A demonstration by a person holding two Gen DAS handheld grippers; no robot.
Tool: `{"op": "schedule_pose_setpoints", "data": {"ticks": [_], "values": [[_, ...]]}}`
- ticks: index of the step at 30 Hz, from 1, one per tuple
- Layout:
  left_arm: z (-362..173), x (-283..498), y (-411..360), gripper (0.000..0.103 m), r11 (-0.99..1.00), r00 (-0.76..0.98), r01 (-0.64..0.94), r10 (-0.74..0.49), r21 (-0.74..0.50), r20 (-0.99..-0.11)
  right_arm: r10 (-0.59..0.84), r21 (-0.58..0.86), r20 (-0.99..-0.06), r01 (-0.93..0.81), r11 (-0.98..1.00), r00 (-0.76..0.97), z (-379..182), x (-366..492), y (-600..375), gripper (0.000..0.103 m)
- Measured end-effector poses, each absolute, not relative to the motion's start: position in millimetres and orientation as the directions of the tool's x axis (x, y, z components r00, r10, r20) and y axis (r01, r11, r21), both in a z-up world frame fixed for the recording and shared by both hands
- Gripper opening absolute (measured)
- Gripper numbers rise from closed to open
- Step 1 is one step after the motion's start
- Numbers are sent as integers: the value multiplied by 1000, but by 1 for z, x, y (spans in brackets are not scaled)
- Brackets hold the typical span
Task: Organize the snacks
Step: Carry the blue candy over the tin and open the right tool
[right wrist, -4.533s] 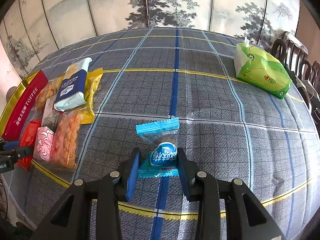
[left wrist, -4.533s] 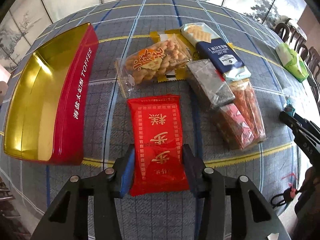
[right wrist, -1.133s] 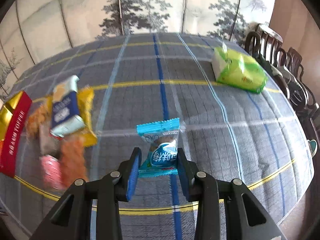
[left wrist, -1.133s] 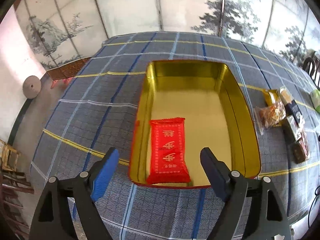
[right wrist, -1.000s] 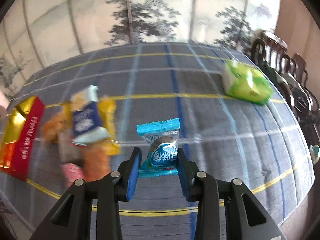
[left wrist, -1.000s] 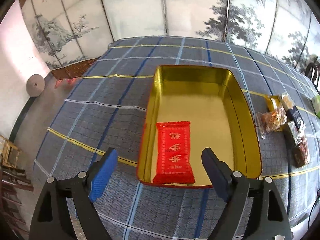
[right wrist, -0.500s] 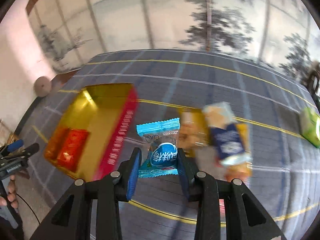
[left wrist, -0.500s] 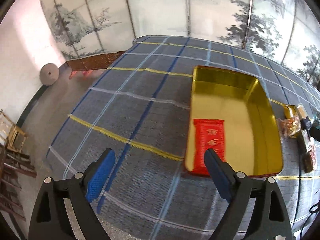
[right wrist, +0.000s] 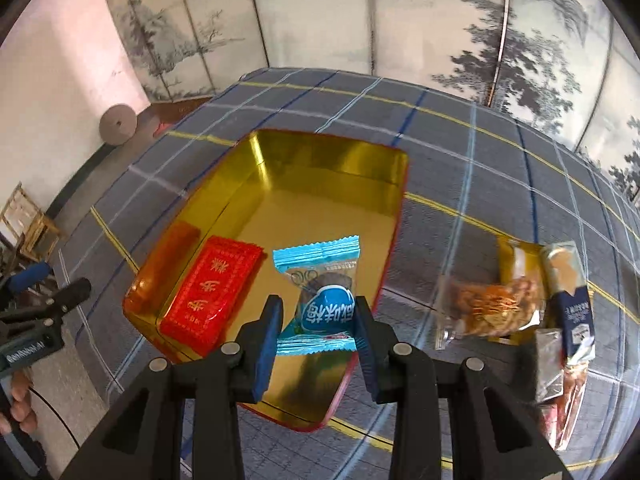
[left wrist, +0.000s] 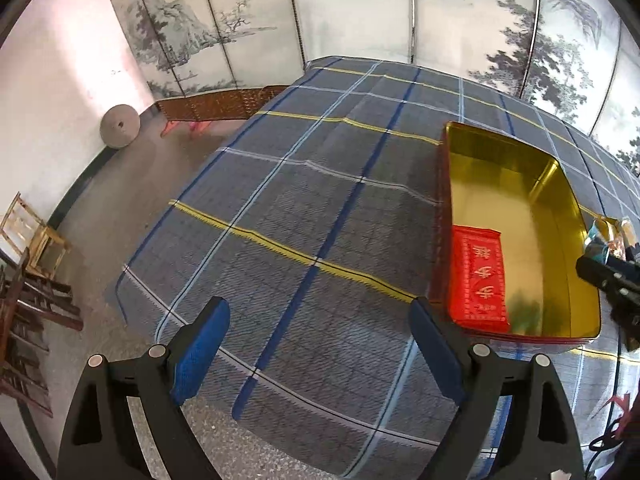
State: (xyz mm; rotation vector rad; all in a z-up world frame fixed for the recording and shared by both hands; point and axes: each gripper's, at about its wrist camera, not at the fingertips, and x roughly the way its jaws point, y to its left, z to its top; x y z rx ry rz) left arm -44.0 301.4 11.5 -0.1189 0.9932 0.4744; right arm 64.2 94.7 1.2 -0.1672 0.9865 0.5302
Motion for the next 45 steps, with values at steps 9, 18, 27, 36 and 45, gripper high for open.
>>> {"op": "schedule_pose_setpoints", "data": {"ticks": [9, 18, 27, 36, 45], "values": [[10, -45, 308, 89, 887, 444, -449, 326, 108, -835, 319, 45, -845, -536, 843, 430, -12, 65, 117, 35], [6, -48, 313, 89, 882, 430, -460, 322, 102, -843, 303, 36, -859, -543, 839, 412, -26, 66, 119, 36], [5, -50, 312, 89, 885, 431, -456, 314, 96, -846, 305, 33, -861, -555, 831, 406, -26, 61, 124, 36], [11, -50, 303, 89, 888, 438, -449, 312, 95, -843, 332, 53, -848, -557, 829, 413, -18, 56, 118, 45], [21, -48, 280, 89, 905, 466, -415, 298, 92, -833, 376, 91, -822, -553, 828, 428, 2, 51, 95, 47]]}}
